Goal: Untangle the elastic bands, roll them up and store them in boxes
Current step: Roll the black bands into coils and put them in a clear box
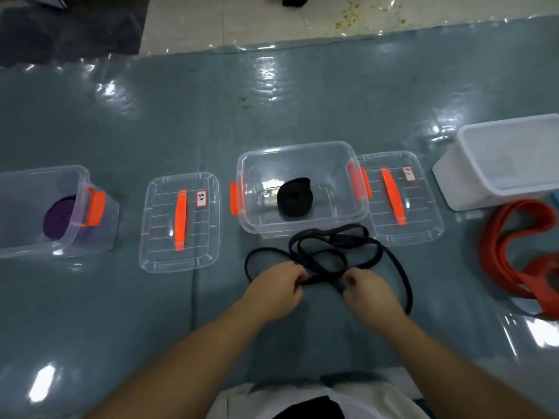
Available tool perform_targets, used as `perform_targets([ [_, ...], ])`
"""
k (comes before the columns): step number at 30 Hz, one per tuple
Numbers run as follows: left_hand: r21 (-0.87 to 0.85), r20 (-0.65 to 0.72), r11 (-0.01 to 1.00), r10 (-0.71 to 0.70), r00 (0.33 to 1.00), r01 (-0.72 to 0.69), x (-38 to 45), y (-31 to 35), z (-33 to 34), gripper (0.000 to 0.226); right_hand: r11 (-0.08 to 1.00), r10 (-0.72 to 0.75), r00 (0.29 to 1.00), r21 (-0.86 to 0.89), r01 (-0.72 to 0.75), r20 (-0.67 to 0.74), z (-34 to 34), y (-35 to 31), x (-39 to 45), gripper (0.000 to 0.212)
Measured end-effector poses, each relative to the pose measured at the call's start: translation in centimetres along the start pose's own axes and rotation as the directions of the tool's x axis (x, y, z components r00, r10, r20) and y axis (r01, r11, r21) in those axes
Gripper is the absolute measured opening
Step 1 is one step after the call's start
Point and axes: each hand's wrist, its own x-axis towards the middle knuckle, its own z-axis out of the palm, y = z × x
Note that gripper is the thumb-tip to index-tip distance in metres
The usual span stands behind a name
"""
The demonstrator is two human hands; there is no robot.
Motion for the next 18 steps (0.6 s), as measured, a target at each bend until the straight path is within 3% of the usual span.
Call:
perform_targets([
  [3, 0.026, 0.081, 0.991, -0.131, 0.988, 0.129, -0.8, -1.2, 2.4, 0.045, 0.976, 0.079, 0.990, -0.213, -0.052, 0.119, 2.4, 3.0, -0.7, 0.036],
  [6, 0.067, 0.086, 0.976, -0.213, 0.973, 0.208, -1.6, -2.2, 3.9, 0.061, 0.950, 0.095, 0.990, -0.308, -0.058, 0.107, 3.0, 4.4, -1.4, 0.029],
  [9, 0.132, 0.102, 0.959, -0.265, 0.959, 0.251, -2.3, -1.9, 4.9, 0.053, 0.923, 0.050, 0.986, -0.385, 0.015, 0.158, 3.0, 5.3, -1.5, 0.017],
  [13, 0.179, 0.079, 0.932, -0.332, 0.940, 0.314, -3.8, -0.6, 5.3, 0.028, 0.969, -0.007, 0.964, -0.238, 0.072, 0.265, 1.7, 5.6, -1.6, 0.004],
  [18, 0.017, -0.183, 0.859, -0.501, 0.846, 0.512, -6.4, 0.3, 3.6, 0.017, 0.986, -0.167, 0.982, 0.039, 0.164, 0.086, -3.5, 4.2, -3.2, 0.013],
])
